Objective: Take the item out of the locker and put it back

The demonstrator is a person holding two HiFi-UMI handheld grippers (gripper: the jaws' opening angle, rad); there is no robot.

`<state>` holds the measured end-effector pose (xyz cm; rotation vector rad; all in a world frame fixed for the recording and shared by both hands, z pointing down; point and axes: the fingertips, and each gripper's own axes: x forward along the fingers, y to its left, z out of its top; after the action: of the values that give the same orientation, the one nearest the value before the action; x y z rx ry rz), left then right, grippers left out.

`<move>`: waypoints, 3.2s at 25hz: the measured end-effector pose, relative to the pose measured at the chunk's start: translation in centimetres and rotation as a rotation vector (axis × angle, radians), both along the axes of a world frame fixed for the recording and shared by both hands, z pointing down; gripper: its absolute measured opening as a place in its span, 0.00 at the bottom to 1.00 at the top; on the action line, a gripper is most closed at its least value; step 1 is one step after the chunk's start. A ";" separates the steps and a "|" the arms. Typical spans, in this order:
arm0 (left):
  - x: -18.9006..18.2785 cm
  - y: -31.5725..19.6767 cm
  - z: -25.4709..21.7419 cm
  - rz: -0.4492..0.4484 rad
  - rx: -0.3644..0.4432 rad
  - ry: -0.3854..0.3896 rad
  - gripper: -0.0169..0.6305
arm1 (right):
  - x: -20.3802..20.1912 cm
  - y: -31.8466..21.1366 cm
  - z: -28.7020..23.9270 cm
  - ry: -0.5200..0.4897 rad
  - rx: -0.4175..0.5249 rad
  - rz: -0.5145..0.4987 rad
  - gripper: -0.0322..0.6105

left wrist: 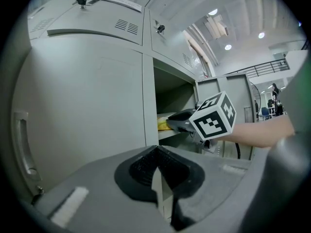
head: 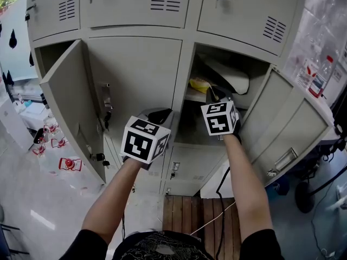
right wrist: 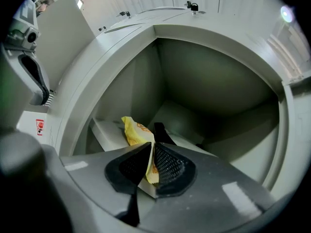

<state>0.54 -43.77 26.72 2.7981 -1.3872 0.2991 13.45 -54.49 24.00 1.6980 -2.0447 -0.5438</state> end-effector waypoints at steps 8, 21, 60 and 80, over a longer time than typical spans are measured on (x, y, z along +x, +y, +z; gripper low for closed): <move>-0.3 0.4 0.1 -0.003 -0.004 0.003 0.03 | -0.4 1.0 -0.3 -0.043 0.000 -0.019 0.16; -0.6 0.9 0.5 -0.009 -0.006 0.000 0.03 | 0.5 5.6 -0.6 -0.150 0.016 -0.026 0.16; -2.7 0.4 2.9 -0.062 0.008 -0.022 0.03 | 2.3 14.1 5.5 -0.434 -0.119 -0.022 0.09; -3.4 0.2 2.8 -0.072 0.014 -0.006 0.03 | 1.4 14.1 5.4 -0.438 -0.118 -0.040 0.09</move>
<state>-2.88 -43.55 29.55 2.7525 -1.4930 0.2988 14.86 -40.34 29.42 1.8288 -2.3558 -0.0570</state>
